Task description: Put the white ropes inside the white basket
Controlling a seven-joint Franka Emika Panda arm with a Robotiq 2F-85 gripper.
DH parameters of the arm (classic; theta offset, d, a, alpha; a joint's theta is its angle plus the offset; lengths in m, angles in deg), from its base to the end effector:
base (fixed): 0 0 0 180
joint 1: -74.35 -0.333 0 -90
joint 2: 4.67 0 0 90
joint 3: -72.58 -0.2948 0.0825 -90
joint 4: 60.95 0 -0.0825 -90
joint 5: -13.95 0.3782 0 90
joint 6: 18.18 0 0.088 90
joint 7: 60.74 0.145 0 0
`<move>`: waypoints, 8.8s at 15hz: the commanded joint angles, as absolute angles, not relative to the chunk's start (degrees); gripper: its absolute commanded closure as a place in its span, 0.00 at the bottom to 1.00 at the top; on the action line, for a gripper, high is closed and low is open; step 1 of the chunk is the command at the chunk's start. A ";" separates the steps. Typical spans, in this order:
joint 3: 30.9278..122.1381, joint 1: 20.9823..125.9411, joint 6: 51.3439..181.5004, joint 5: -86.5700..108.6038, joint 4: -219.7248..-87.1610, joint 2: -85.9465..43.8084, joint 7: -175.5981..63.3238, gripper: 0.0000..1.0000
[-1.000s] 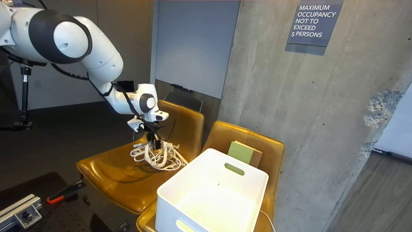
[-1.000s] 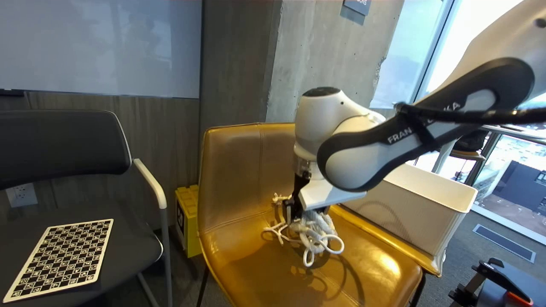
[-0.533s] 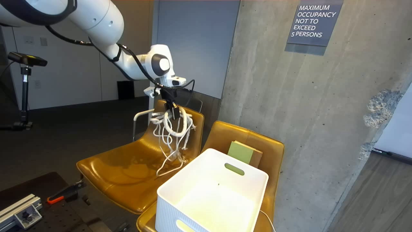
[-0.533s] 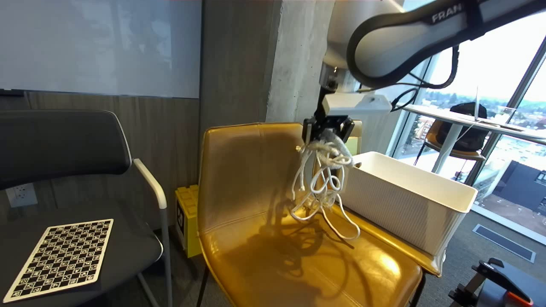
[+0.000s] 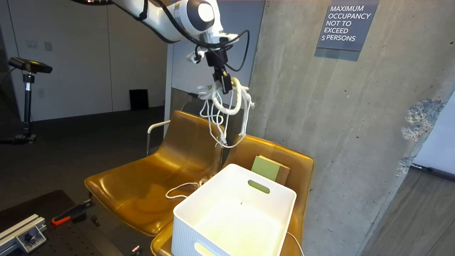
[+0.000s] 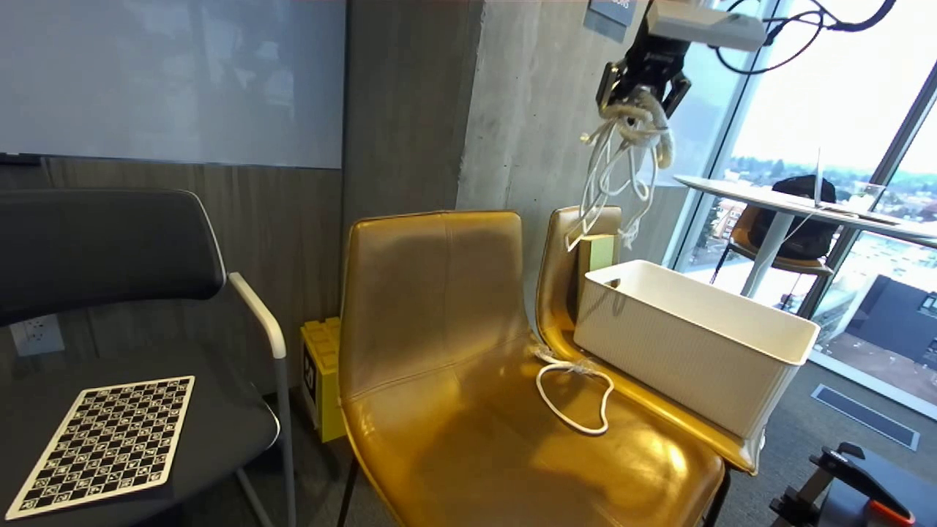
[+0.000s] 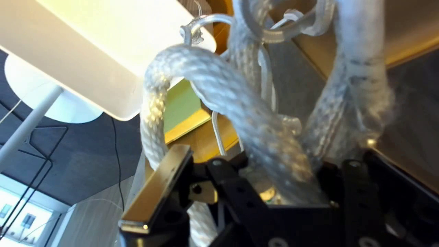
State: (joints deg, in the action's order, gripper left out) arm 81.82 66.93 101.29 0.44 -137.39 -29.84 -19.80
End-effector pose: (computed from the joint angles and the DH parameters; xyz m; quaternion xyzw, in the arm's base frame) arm 0.7149 -0.0223 0.4652 0.9283 -0.3058 0.1949 0.0820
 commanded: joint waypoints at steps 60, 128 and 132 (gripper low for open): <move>86.24 53.09 138.69 -6.87 -156.15 -62.30 -12.53 0.08; 87.40 47.54 126.38 -8.21 -166.00 -49.06 -14.22 0.99; 86.54 48.01 122.88 -8.44 -167.41 -40.73 -14.87 0.99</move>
State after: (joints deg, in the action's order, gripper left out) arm 87.37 47.89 126.89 -8.46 -164.15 -48.98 -13.93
